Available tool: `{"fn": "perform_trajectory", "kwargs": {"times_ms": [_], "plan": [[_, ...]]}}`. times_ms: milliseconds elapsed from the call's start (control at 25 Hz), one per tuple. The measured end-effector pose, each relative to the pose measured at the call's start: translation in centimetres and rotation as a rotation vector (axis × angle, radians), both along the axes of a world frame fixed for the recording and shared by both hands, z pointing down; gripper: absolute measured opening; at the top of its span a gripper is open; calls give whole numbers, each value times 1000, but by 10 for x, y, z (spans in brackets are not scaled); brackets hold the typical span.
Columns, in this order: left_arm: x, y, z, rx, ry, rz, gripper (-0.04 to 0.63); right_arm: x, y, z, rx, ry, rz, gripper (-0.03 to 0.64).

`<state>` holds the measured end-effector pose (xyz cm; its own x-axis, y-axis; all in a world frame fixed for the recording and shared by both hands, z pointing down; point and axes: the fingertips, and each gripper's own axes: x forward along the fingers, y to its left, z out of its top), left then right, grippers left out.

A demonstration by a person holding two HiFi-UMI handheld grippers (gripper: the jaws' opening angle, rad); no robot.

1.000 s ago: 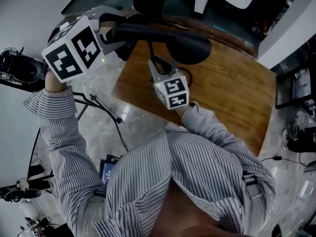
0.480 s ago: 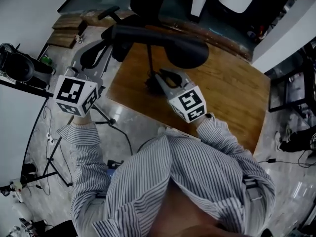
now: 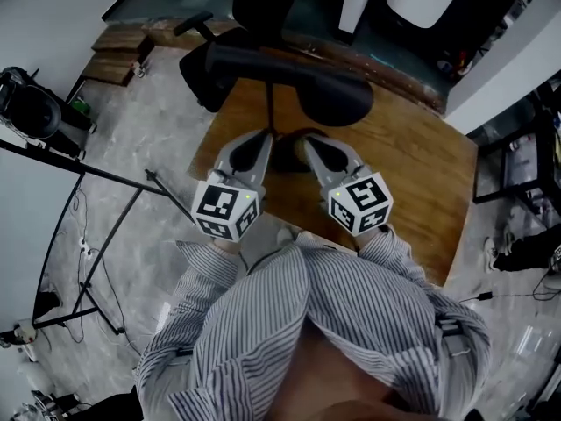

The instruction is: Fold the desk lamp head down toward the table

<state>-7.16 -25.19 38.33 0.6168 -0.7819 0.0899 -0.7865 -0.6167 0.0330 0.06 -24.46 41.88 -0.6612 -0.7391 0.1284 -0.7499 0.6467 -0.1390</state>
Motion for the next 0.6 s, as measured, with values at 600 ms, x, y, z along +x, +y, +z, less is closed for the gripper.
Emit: {"fn": "perform_trajectory", "kwargs": {"times_ms": [600], "plan": [[39, 24, 44, -186, 101, 100, 6, 8, 20, 24, -90, -8, -10, 2]]}}
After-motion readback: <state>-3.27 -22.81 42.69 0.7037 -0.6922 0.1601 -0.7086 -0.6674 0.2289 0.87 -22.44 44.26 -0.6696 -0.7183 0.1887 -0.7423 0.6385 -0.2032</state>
